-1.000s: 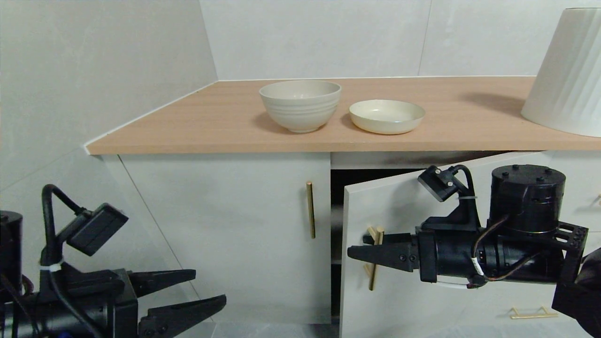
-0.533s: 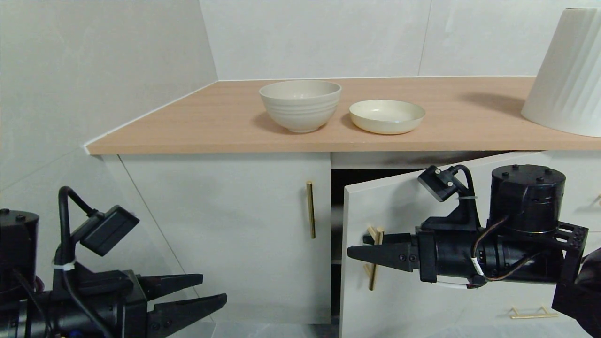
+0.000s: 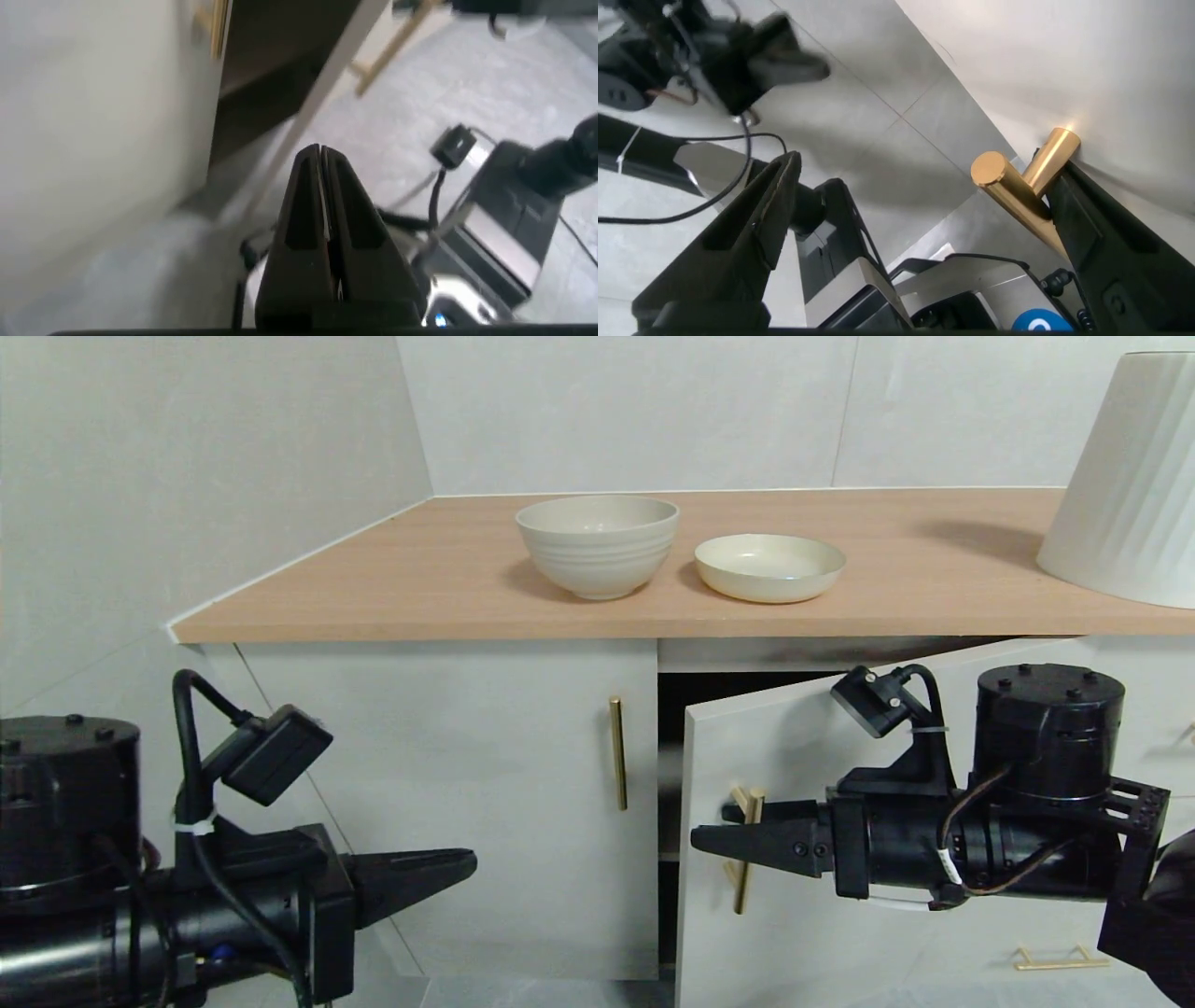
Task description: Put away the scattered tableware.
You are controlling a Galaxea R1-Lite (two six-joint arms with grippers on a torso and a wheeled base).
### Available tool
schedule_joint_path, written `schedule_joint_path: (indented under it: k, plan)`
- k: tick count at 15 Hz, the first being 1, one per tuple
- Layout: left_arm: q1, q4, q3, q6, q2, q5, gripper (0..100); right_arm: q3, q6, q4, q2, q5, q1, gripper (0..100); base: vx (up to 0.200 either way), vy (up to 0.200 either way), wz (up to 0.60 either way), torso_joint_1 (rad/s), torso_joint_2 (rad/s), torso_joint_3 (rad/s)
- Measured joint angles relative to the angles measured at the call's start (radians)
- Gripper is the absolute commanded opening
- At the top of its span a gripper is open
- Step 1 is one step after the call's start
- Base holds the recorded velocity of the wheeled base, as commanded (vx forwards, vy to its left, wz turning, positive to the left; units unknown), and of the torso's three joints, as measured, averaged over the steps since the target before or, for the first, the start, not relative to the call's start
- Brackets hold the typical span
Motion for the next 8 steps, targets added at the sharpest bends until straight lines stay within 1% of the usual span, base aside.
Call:
schedule_joint_path:
  k: [3,5,6,7,8]
  plan:
    - [-0.02,-0.085,-0.066,-0.029,0.13,-0.002,0,0.003,0.0,0.001,-0.009,0.0,0.0,100,0.0,0.0,0.0,0.0,0.0,0.0]
    - [-0.036,-0.202,-0.092,-0.044,0.246,-0.002,0,0.004,0.0,0.002,-0.014,0.0,0.001,100,0.0,0.0,0.0,0.0,0.0,0.0]
    - [-0.044,-0.33,-0.09,-0.063,0.306,-0.001,0,0.004,0.0,0.002,-0.015,0.0,0.001,100,0.0,0.0,0.0,0.0,0.0,0.0]
    - [-0.055,-0.521,-0.077,-0.109,0.374,0.001,0,0.004,0.0,0.002,-0.015,0.0,0.0,100,0.0,0.0,0.0,0.0,0.0,0.0]
    - [-0.067,-0.656,-0.064,-0.16,0.428,0.009,0,0.004,0.0,0.001,-0.015,0.0,0.0,100,0.0,0.0,0.0,0.0,0.0,0.0]
